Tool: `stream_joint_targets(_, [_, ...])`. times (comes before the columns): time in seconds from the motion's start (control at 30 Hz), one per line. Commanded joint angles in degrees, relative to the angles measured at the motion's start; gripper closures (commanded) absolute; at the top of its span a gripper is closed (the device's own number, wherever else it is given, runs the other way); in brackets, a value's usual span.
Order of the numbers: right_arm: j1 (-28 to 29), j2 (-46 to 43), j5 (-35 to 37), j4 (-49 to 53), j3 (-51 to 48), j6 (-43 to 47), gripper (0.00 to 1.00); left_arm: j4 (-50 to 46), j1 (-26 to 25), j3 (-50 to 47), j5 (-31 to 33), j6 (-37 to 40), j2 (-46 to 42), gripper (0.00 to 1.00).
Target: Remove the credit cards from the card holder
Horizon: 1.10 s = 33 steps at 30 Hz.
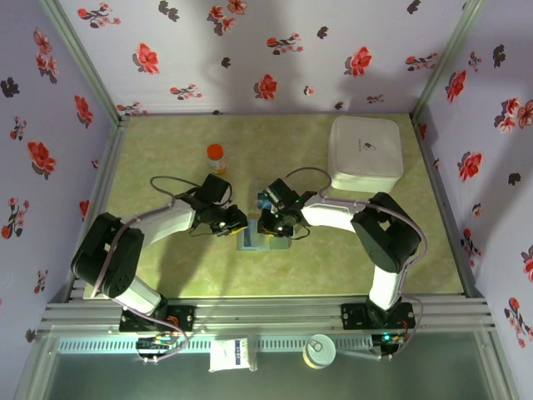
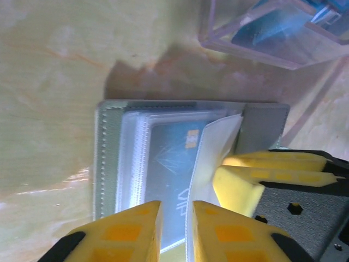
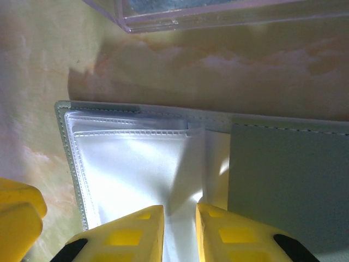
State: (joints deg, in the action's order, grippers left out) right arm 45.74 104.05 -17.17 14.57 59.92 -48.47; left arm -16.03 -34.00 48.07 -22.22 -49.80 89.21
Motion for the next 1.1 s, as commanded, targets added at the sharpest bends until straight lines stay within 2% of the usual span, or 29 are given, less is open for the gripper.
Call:
stream_joint_targets(0.0, [-0.4, -1.4, -0.1, -0.5, -0.9, 0.2, 0.78, 2.0, -0.9, 0.1, -1.7, -1.9, 1.6, 0.79])
stream_joint_targets(0.37, [-0.3, -1.9, -0.4, -0.8, -1.3, 0.0, 0.77, 6.0, -2.3, -0.5, -3.2, -3.7, 4.6, 0.78])
stream_joint_targets(0.7, [-0.4, -2.5, -0.3, -0.7, -1.5, 0.0, 0.77, 6.1, -2.4, -0.3, -3.1, -3.9, 4.5, 0.82])
stream_joint_targets(1.07, [-2.1, -9.6, 4.2, 4.3, -1.8, 2.1, 0.71, 4.7, -3.4, 1.6, -3.4, -3.7, 2.9, 0.82])
